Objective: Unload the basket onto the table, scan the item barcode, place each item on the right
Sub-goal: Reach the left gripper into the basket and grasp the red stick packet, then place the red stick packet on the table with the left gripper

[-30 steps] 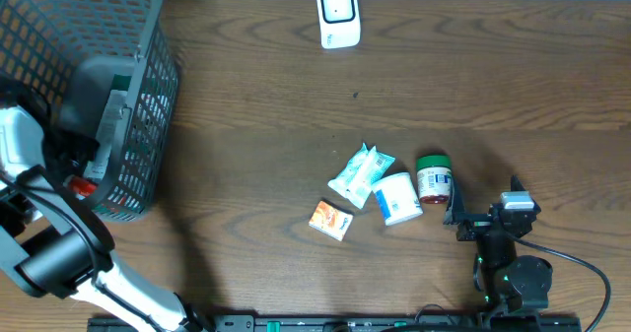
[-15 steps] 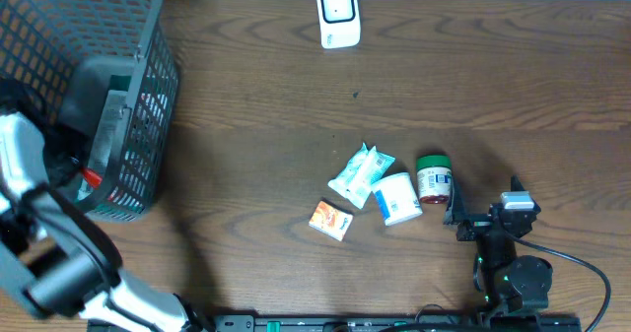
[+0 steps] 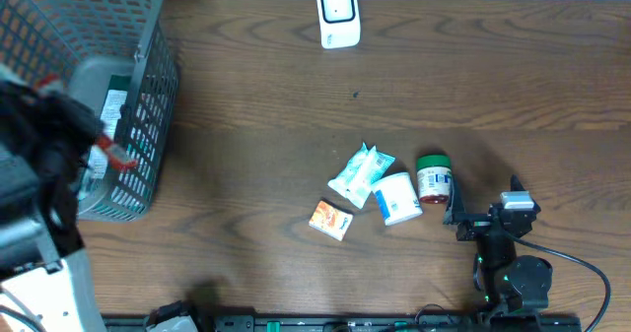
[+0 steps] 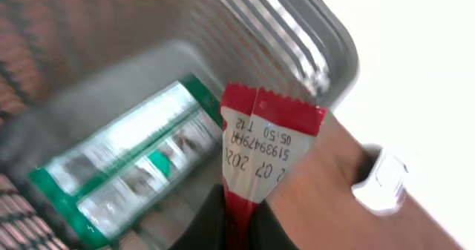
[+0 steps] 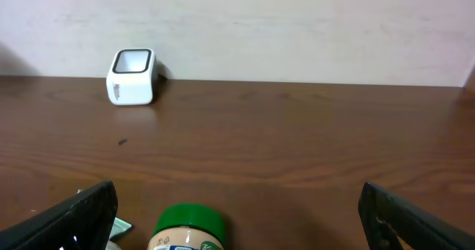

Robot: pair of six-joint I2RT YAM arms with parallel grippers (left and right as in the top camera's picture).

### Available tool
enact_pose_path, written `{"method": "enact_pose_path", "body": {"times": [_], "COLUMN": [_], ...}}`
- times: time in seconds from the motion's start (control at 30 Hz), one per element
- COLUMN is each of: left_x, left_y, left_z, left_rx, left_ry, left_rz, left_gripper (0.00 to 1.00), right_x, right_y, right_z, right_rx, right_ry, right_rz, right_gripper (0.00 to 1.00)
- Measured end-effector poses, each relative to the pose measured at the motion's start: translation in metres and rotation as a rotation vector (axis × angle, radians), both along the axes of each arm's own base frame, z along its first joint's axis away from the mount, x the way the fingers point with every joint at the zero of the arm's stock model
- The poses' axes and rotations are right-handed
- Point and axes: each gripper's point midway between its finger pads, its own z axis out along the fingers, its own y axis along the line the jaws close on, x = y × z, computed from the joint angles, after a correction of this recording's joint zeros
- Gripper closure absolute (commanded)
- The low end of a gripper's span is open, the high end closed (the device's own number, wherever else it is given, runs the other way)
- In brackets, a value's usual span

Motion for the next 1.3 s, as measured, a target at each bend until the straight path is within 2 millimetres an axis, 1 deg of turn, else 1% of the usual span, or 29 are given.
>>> {"method": "enact_pose_path", "body": {"times": [0.03, 0.1, 0.13, 0.17, 0.2, 0.23, 0.27, 0.3, 0.37, 0.4, 0.43, 0.47, 0.5, 0.53, 0.57, 0.63, 0.7, 0.73, 0.77, 0.87, 1.0, 1.03, 1.07, 1.1, 1.13, 1.17, 1.2, 1.27, 1.3], "left_x": [0.004, 0.01, 0.013, 0.015, 0.019, 0.022, 0.026, 0.032, 0.036, 0.037, 0.037, 0.037, 0.043, 0.047, 0.051, 0.046, 0.042, 0.041, 0.042, 0.043, 0.037, 0.035, 0.039, 0.043, 0.05, 0.066, 0.075, 0.089, 0.097], "left_y": [-0.021, -0.055, -0.073, -0.087, -0.108, -0.121, -0.136, -0.156, -0.182, -0.198, -0.217, -0.226, -0.245, -0.257, -0.266, -0.277, -0.28, -0.28, -0.28, -0.281, -0.286, -0.285, -0.286, -0.286, -0.284, -0.279, -0.272, -0.243, -0.216], "left_z": [-0.003, -0.012, -0.022, -0.033, -0.053, -0.069, -0.09, -0.117, -0.158, -0.183, -0.215, -0.229, -0.253, -0.268, -0.28, -0.306, -0.323, -0.327, -0.327, -0.325, -0.323, -0.316, -0.304, -0.29, -0.269, -0.232, -0.203, -0.144, -0.109], "left_rx": [-0.005, -0.015, -0.023, -0.032, -0.038, -0.043, -0.038, -0.03, -0.019, -0.012, 0.001, 0.008, 0.025, 0.035, 0.041, 0.046, 0.047, 0.042, 0.039, 0.036, 0.032, 0.04, 0.046, 0.05, 0.059, 0.068, 0.077, 0.095, 0.11], "left_ry": [0.01, 0.033, 0.057, 0.085, 0.134, 0.172, 0.22, 0.276, 0.366, 0.421, 0.496, 0.527, 0.552, 0.562, 0.567, 0.62, 0.663, 0.672, 0.67, 0.662, 0.676, 0.688, 0.668, 0.643, 0.605, 0.513, 0.453, 0.343, 0.268], "left_rz": [-0.07, -0.185, -0.249, -0.294, -0.363, -0.403, -0.446, -0.497, -0.556, -0.591, -0.634, -0.655, -0.69, -0.713, -0.726, -0.741, -0.745, -0.737, -0.733, -0.734, -0.796, -0.815, -0.828, -0.839, -0.851, -0.855, -0.853, -0.814, -0.766], "left_gripper": [0.93, 0.92, 0.93, 0.93, 0.92, 0.92, 0.93, 0.93, 0.93, 0.93, 0.92, 0.93, 0.92, 0.92, 0.92, 0.91, 0.83, 0.56, 0.44, 0.22, 0.2, 0.2, 0.2, 0.2, 0.2, 0.2, 0.2, 0.2, 0.17], "right_x": [0.0, 0.0, 0.0, 0.0, 0.0, 0.0, 0.0, 0.0, 0.0, 0.0, 0.0, 0.0, 0.0, 0.0, 0.0, 0.0, 0.0, 0.0, 0.0, 0.0, 0.0, 0.0, 0.0, 0.0, 0.0, 0.0, 0.0, 0.0, 0.0], "right_y": [0.0, 0.0, 0.0, 0.0, 0.0, 0.0, 0.0, 0.0, 0.0, 0.0, 0.0, 0.0, 0.0, 0.0, 0.0, 0.0, 0.0, 0.0, 0.0, 0.0, 0.0, 0.0, 0.0, 0.0, 0.0, 0.0, 0.0, 0.0, 0.0], "right_z": [0.0, 0.0, 0.0, 0.0, 0.0, 0.0, 0.0, 0.0, 0.0, 0.0, 0.0, 0.0, 0.0, 0.0, 0.0, 0.0, 0.0, 0.0, 0.0, 0.0, 0.0, 0.0, 0.0, 0.0, 0.0, 0.0, 0.0, 0.0, 0.0], "right_rx": [0.0, 0.0, 0.0, 0.0, 0.0, 0.0, 0.0, 0.0, 0.0, 0.0, 0.0, 0.0, 0.0, 0.0, 0.0, 0.0, 0.0, 0.0, 0.0, 0.0, 0.0, 0.0, 0.0, 0.0, 0.0, 0.0, 0.0, 0.0, 0.0], "right_ry": [0.0, 0.0, -0.001, 0.0, -0.001, 0.0, 0.0, -0.001, 0.0, -0.001, -0.001, 0.0, -0.001, 0.0, 0.0, 0.0, 0.0, 0.0, 0.001, 0.0, 0.0, 0.0, 0.0, 0.0, 0.0, 0.0, 0.0, 0.0, 0.0], "right_rz": [0.0, 0.0, 0.0, 0.0, 0.0, 0.0, 0.0, 0.0, 0.0, 0.0, 0.0, 0.0, 0.0, 0.0, 0.0, 0.0, 0.0, 0.0, 0.0, 0.0, 0.0, 0.0, 0.0, 0.0, 0.0, 0.0, 0.0, 0.0, 0.0], "right_gripper": [0.01, 0.01, 0.01, 0.01, 0.01, 0.01, 0.01, 0.01, 0.01, 0.01, 0.01, 0.01, 0.01, 0.01, 0.01, 0.01, 0.01, 0.01, 0.01, 0.01, 0.01, 0.01, 0.01, 0.01, 0.01, 0.01, 0.01, 0.01, 0.01]}}
